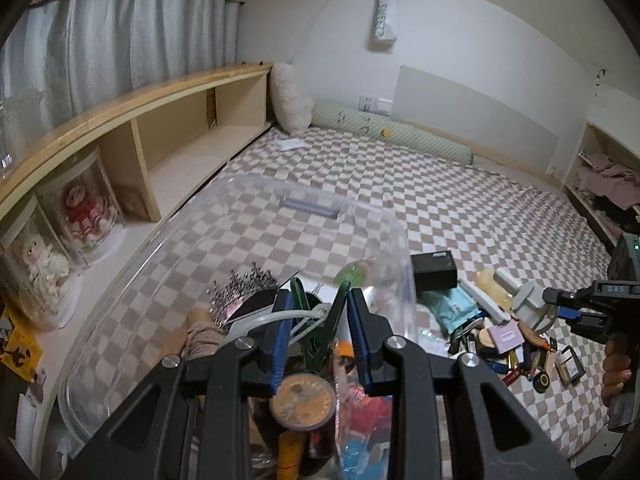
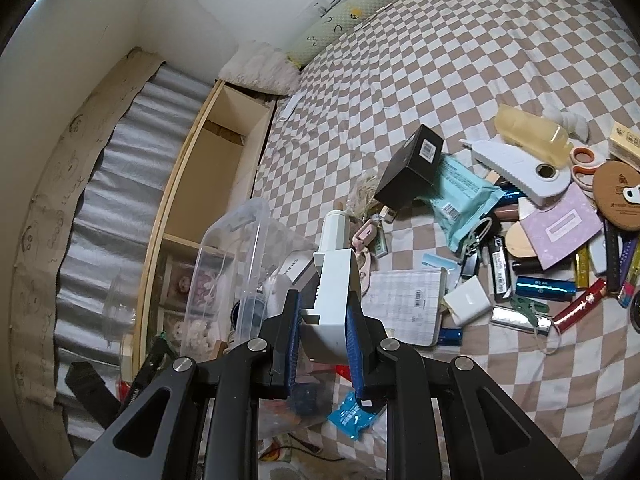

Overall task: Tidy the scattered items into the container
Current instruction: 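Lower the white holder into the clear box and open the right gripper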

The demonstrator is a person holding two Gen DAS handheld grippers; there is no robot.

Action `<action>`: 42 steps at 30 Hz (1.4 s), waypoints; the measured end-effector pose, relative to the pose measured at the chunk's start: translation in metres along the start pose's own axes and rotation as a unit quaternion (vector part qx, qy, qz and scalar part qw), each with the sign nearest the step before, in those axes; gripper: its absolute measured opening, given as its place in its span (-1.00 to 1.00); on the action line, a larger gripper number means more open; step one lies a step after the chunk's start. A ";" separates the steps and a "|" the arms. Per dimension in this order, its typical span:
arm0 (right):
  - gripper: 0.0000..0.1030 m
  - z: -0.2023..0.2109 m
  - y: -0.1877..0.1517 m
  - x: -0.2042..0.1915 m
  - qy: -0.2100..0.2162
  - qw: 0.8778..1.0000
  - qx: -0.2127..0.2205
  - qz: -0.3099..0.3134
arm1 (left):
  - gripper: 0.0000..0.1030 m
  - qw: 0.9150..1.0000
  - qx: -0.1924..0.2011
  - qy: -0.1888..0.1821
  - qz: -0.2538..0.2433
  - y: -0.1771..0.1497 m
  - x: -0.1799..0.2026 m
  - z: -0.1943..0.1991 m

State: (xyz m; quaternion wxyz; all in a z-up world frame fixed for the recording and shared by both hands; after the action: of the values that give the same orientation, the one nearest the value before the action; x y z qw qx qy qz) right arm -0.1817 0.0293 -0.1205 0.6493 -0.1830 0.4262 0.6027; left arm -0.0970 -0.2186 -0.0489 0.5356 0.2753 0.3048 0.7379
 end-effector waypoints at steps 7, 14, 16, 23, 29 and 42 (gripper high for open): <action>-0.58 -0.010 -0.004 -0.009 0.005 1.000 -0.009 0.005 | -0.46 0.998 -0.053 0.004 0.015 -0.016 -0.022 -0.022; -0.58 -0.019 -0.007 -0.016 0.010 1.000 -0.016 0.008 | 0.32 0.994 -0.105 0.014 0.033 -0.038 -0.037 -0.039; -0.58 -0.022 -0.008 -0.018 0.011 1.000 -0.018 0.009 | 0.34 0.994 -0.105 0.011 0.037 -0.038 -0.039 -0.039; -0.58 -0.027 -0.011 -0.026 0.016 0.999 -0.022 0.015 | 0.34 0.994 -0.102 0.012 0.041 -0.037 -0.042 -0.038; -0.58 -0.032 -0.016 -0.043 0.034 0.999 -0.028 0.024 | 0.36 0.995 -0.090 0.024 0.037 -0.035 -0.046 -0.035; -0.58 -0.059 -0.047 -0.112 0.098 0.991 -0.068 0.065 | 0.39 0.996 -0.072 0.046 0.030 -0.034 -0.064 -0.026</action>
State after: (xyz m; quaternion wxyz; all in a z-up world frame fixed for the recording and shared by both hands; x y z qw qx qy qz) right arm -0.1474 -0.0948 -0.0808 0.5496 -0.2570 0.4571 0.6503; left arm -0.0768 -0.2753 -0.0966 0.5171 0.2109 0.2672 0.7853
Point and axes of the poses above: each gripper's, at about its wrist camera, not at the fingertips, and z roughly against the way its jaws point, x to its right, y to its top, the point moved 10 cm from there along -z, roughly the way its jaws point, and after that the axes turned 1 degree about y, right-handed, at the moved point
